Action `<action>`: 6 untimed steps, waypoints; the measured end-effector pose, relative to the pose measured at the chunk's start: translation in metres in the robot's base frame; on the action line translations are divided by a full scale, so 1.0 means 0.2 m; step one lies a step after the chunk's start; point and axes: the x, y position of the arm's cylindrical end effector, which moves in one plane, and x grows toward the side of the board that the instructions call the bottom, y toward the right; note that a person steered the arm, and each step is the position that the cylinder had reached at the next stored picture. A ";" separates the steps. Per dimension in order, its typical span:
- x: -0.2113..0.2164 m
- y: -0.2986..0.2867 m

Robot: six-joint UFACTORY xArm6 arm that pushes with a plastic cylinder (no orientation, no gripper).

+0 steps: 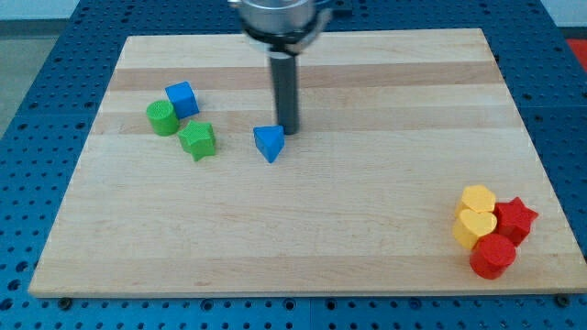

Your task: Slide the blue triangle a bit down and slightly left

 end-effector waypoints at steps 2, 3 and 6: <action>0.14 0.10; 0.24 -0.05; 0.04 -0.71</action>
